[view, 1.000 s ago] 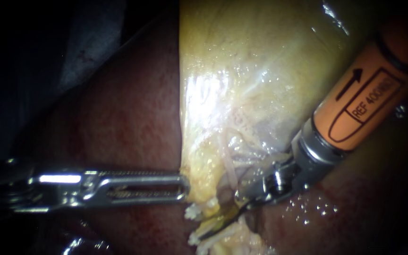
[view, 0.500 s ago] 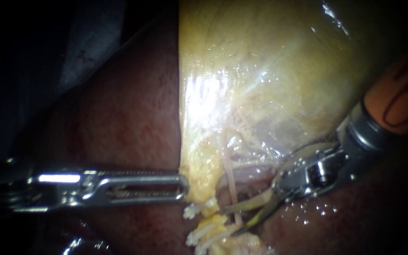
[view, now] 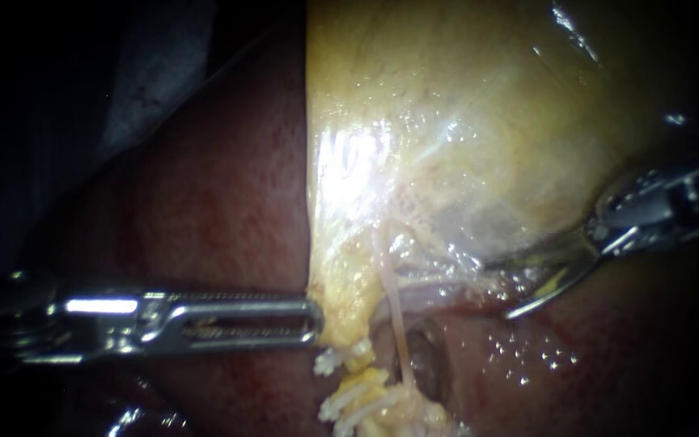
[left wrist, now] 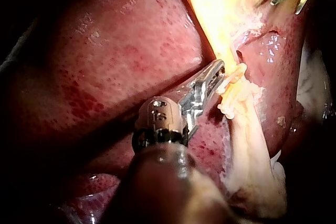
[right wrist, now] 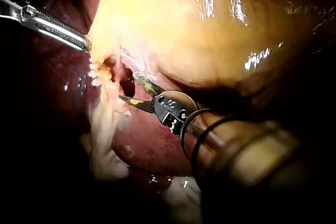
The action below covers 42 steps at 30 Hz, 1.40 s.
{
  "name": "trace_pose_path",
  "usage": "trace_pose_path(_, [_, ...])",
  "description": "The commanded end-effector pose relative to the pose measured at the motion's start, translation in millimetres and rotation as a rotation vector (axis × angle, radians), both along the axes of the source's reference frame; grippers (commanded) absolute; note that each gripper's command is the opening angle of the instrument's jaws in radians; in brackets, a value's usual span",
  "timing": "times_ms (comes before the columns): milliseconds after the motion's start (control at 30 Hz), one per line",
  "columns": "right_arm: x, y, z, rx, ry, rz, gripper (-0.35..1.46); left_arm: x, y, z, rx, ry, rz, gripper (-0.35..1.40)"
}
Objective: Go back from the cut left tube
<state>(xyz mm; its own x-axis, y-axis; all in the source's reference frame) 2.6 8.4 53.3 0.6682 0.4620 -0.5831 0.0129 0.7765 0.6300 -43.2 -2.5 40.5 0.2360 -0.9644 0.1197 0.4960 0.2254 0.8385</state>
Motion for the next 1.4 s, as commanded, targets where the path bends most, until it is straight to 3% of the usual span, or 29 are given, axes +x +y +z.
trace_pose_path(33, [-0.4,0.4,-0.3,-0.008,-0.002,0.004,0.56,0.0,0.0,0.0,0.000,0.000,0.000,-0.35])
trace_pose_path(300, [-2.7,2.3,-1.7,-0.045,-0.014,0.031,0.62,0.0,0.0,0.0,0.000,0.000,0.000,-0.35])
trace_pose_path(800, [-2.9,2.4,-1.8,-0.048,-0.013,0.034,0.66,-0.9,1.0,-0.1,0.002,-0.001,-0.007,-0.35])
trace_pose_path(967, [-3.0,2.4,-1.8,-0.048,-0.013,0.034,0.66,-2.1,2.1,0.6,-0.005,-0.027,-0.045,-0.35])
trace_pose_path(1200, [-3.0,2.4,-1.8,-0.048,-0.013,0.034,0.66,-3.9,3.7,1.3,-0.046,-0.059,-0.070,-0.35])
trace_pose_path(1400, [-3.0,2.3,-1.8,-0.048,-0.013,0.034,0.66,-4.4,4.6,1.5,-0.067,-0.067,-0.081,-0.35])
